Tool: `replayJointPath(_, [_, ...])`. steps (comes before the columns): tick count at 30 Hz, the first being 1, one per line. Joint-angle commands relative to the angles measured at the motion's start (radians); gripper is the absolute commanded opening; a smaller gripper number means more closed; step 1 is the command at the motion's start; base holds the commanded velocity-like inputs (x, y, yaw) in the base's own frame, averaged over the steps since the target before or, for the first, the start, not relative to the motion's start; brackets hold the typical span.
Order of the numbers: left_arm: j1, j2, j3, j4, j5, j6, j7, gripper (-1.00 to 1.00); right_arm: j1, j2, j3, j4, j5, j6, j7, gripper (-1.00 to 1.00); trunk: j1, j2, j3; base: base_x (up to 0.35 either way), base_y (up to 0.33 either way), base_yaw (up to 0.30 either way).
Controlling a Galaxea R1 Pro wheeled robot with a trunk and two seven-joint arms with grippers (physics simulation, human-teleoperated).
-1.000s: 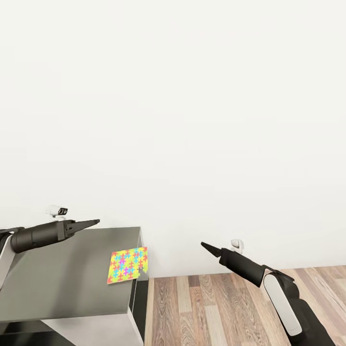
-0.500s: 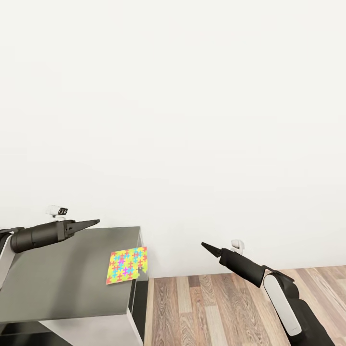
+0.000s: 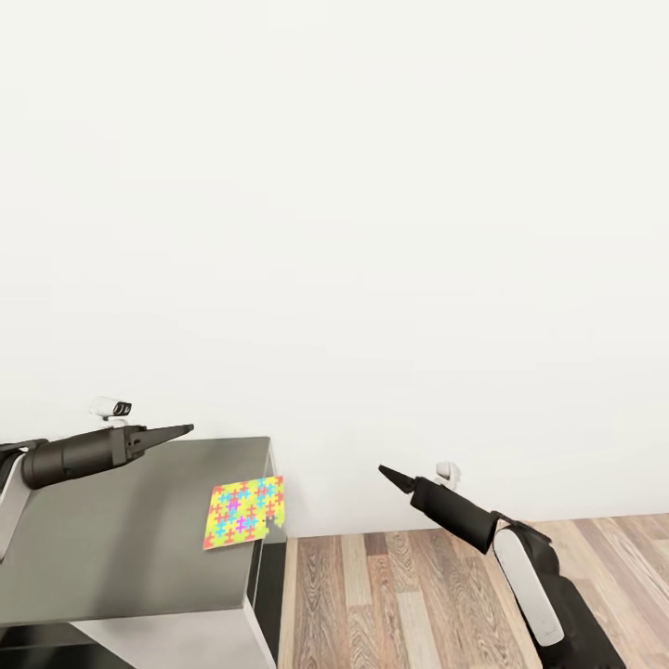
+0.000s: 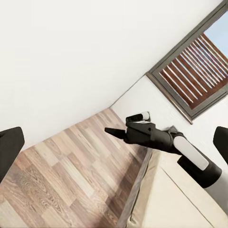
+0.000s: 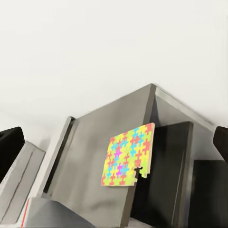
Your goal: Put all the toys in the child's room - the three board games (two on the bed and one on the table), the two jigsaw puzzles on the table, and the tennis ball on the table - inside the toy box on the table in the child's room.
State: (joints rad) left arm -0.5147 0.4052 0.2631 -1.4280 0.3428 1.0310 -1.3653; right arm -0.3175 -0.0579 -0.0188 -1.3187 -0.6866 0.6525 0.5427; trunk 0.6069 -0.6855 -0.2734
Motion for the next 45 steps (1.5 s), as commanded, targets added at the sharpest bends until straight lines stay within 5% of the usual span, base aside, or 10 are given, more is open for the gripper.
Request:
replayJointPath(1, [-0.001, -0.003, 0.000, 0.000, 0.002, 0.010, -0.002, 1.00, -0.010, 0.014, 0.000, 0.016, -0.004, 0.017, -0.004, 1.00, 0.004, -0.009, -0.005, 0.000, 0.000, 0.000])
replayJointPath(4, [-0.001, -0.012, 0.000, 0.000, 0.002, 0.010, -0.002, 1.00, -0.099, 0.052, 0.005, 0.147, -0.004, 0.087, -0.021, 1.00, 0.016, -0.030, -0.014, 0.000, 0.000, 0.000])
replayJointPath(7, [-0.001, -0.026, 0.000, 0.000, 0.002, 0.009, -0.002, 1.00, -0.264, 0.101, 0.008, 0.445, 0.002, 0.180, -0.020, 1.00, 0.027, -0.051, -0.024, 0.000, 0.000, 0.000])
replayJointPath(12, [-0.001, -0.033, -0.001, 0.000, 0.002, 0.009, -0.001, 1.00, -0.355, 0.123, 0.012, 0.656, 0.007, 0.179, -0.012, 1.00, 0.046, -0.086, -0.039, 0.000, 0.000, 0.000])
replayJointPath(24, [-0.001, -0.039, -0.007, -0.001, 0.004, 0.010, -0.001, 1.00, -0.374, 0.151, 0.031, 0.687, 0.008, 0.179, 0.033, 1.00, 0.092, -0.170, -0.077, 0.000, 0.000, 0.000])
replayJointPath(28, [0.000, -0.079, -0.016, -0.008, 0.006, 0.014, -0.004, 1.00, -0.376, 0.152, 0.081, 0.687, 0.008, 0.176, 0.060, 1.00, 0.108, -0.198, -0.089, 0.000, 0.000, 0.000])
replayJointPath(32, [0.011, -0.092, -0.020, -0.043, 0.017, 0.016, -0.065, 1.00, -0.376, 0.143, 0.098, 0.677, 0.009, 0.170, 0.090, 1.00, 0.123, -0.226, -0.102, 0.000, 0.000, 0.000])
replayJointPath(38, [0.032, -0.069, -0.013, -0.066, 0.020, 0.015, -0.206, 1.00, -0.375, 0.133, 0.101, 0.623, 0.009, 0.167, 0.098, 1.00, 0.146, -0.268, -0.121, 0.000, 0.000, 0.000])
replayJointPath(45, [0.041, -0.060, -0.009, -0.073, 0.022, 0.015, -0.206, 1.00, -0.374, 0.132, 0.102, 0.605, 0.009, 0.166, 0.100, 1.00, 0.173, -0.317, -0.143, 0.000, 0.000, 0.000])
